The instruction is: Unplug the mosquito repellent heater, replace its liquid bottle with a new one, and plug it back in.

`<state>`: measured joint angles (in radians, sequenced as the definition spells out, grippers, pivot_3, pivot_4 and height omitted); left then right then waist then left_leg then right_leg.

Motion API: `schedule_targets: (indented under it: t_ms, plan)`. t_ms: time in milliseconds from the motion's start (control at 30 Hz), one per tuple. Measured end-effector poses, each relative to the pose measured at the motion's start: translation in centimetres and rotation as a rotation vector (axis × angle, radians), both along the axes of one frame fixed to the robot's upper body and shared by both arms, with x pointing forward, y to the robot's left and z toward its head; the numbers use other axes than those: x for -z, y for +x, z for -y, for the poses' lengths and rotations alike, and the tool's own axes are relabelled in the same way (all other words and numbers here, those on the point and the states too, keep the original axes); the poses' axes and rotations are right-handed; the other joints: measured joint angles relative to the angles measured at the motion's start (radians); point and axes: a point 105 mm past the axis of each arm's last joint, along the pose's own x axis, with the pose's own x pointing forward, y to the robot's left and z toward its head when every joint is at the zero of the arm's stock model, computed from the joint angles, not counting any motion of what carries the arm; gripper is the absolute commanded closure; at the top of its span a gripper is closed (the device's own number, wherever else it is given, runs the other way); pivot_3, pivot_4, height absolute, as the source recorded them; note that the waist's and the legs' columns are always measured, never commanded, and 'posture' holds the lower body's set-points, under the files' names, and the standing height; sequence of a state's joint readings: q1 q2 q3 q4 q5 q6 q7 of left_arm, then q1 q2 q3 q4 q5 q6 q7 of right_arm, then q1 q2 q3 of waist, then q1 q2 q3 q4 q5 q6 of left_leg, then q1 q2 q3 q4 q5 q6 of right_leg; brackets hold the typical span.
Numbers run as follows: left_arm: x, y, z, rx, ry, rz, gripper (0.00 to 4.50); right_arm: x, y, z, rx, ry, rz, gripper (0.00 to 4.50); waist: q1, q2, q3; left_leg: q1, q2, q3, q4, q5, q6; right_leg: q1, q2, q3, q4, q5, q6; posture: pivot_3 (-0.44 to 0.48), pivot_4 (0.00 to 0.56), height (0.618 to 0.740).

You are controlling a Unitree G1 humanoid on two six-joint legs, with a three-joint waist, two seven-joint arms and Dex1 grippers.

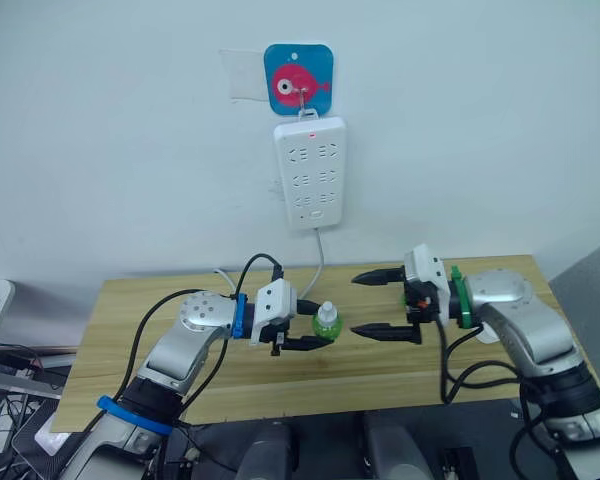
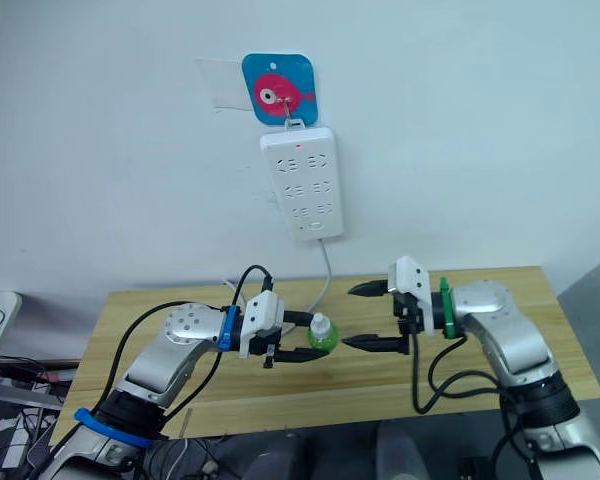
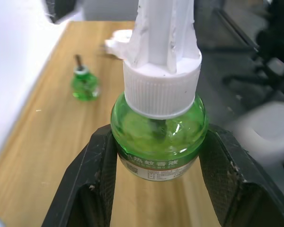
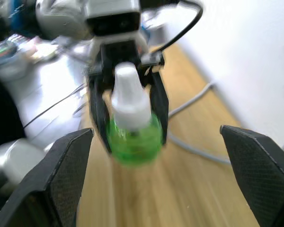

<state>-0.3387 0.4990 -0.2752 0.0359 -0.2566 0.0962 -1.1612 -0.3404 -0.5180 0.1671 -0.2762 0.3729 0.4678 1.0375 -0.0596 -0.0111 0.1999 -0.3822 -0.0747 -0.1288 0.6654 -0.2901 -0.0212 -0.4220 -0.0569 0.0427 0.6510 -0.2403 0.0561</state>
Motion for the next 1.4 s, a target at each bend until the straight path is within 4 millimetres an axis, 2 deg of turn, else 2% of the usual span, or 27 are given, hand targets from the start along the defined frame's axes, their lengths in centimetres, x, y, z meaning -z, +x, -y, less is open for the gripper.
schedule_targets:
  t_ms: [233,267,333,367,400,600,633,900,1033,1100,1233,1333,1400]
  plan:
    - [-0.3,0.6,0.1,-0.028,-0.013,-0.011,2.35,-0.6,0.1,-1.9,0.117,0.050,0.010,0.01,0.000,0.000,0.000,0.000,0.000,0.000,0.001,0.000,0.000,0.001,0.000,-0.001,0.001,0.001,-0.001,-0.136,0.212,0.740]
    - [-0.6,0.8,0.2,-0.026,-0.015,-0.005,2.35,-0.6,0.1,-2.1,0.126,0.051,0.010,0.18,0.000,0.000,0.000,0.000,0.000,0.000,0.001,0.000,0.000,0.001,0.000,-0.001,0.001,0.001,-0.001,-0.137,0.212,0.740]
    - [-1.0,1.1,0.6,-0.023,-0.024,0.005,2.35,-0.5,0.0,-2.5,0.140,0.046,0.010,0.55,0.000,0.000,0.000,0.000,0.000,0.000,0.001,0.000,0.000,0.001,0.000,-0.001,0.000,0.000,-0.001,-0.137,0.211,0.740]
    - [-1.1,1.2,0.7,-0.023,-0.028,0.008,2.35,-0.4,0.0,-2.6,0.148,0.042,0.006,1.00,-0.001,0.000,0.000,0.000,0.000,0.000,0.001,0.000,0.000,0.000,0.000,-0.001,0.000,0.000,-0.001,-0.137,0.211,0.740]
    - [-1.1,1.3,0.7,-0.025,-0.029,0.008,2.35,-0.4,0.0,-2.7,0.151,0.039,0.005,1.26,-0.001,0.000,0.000,0.000,0.000,0.000,0.001,0.000,-0.001,0.000,0.000,-0.001,0.000,0.000,-0.001,-0.137,0.211,0.740]
    - [-0.8,1.4,0.5,-0.038,-0.025,-0.004,2.35,-0.2,-0.4,-3.0,0.184,0.018,-0.023,3.43,-0.003,0.000,0.000,0.000,0.000,0.000,0.000,0.000,0.000,0.000,0.000,-0.001,0.000,0.000,-0.001,-0.128,0.210,0.740]
    - [-0.8,1.4,0.5,-0.038,-0.025,-0.003,2.35,-0.2,-0.4,-3.0,0.189,0.019,-0.025,3.49,-0.003,0.000,0.000,0.000,0.000,0.000,0.000,0.000,0.000,0.001,0.000,-0.001,0.000,0.000,-0.001,-0.122,0.211,0.740]
    - [-0.7,1.1,0.3,-0.026,-0.020,-0.006,2.35,-0.2,-0.7,-3.3,0.154,0.000,-0.023,3.48,-0.005,0.000,0.000,0.000,0.000,0.000,0.000,0.000,0.000,0.000,0.001,-0.001,0.000,0.000,-0.001,-0.126,0.207,0.740]
    - [-1.1,-0.7,0.1,0.078,-0.008,0.016,2.35,-1.0,-1.6,-3.4,-0.131,-0.061,-0.019,3.48,-0.012,0.000,0.000,0.001,0.000,0.001,0.000,0.000,0.001,0.002,0.001,-0.001,-0.001,0.000,-0.001,-0.108,0.199,0.740]
    - [-1.5,-1.7,0.3,0.152,0.001,0.038,2.35,-1.5,-1.6,-2.9,-0.338,-0.093,-0.026,3.48,-0.016,0.000,0.000,0.002,0.000,0.001,0.000,-0.002,0.004,0.003,0.002,-0.002,-0.001,0.000,-0.001,-0.095,0.197,0.740]
    - [-1.1,-2.8,0.6,0.217,0.021,0.040,2.35,-0.8,-1.5,-2.7,-0.593,-0.107,-0.042,3.48,-0.023,0.000,0.000,0.002,0.001,0.000,0.000,-0.002,0.004,0.002,0.002,-0.001,-0.001,0.000,-0.001,-0.074,0.194,0.740]
    - [-0.8,-2.5,0.1,0.205,0.050,0.036,2.35,-0.5,-0.7,-2.9,-0.623,-0.104,-0.028,2.51,-0.022,0.000,0.000,0.001,0.001,0.000,0.000,0.001,0.000,0.001,0.002,-0.001,0.000,0.001,-0.001,-0.068,0.192,0.740]
    - [-0.3,-2.4,-0.3,0.202,0.072,0.021,2.35,-0.6,0.2,-2.3,-0.592,-0.116,-0.026,1.83,-0.021,0.000,0.000,0.000,0.000,0.000,0.000,0.001,0.000,0.001,0.001,-0.001,-0.001,0.001,-0.001,-0.065,0.193,0.740]
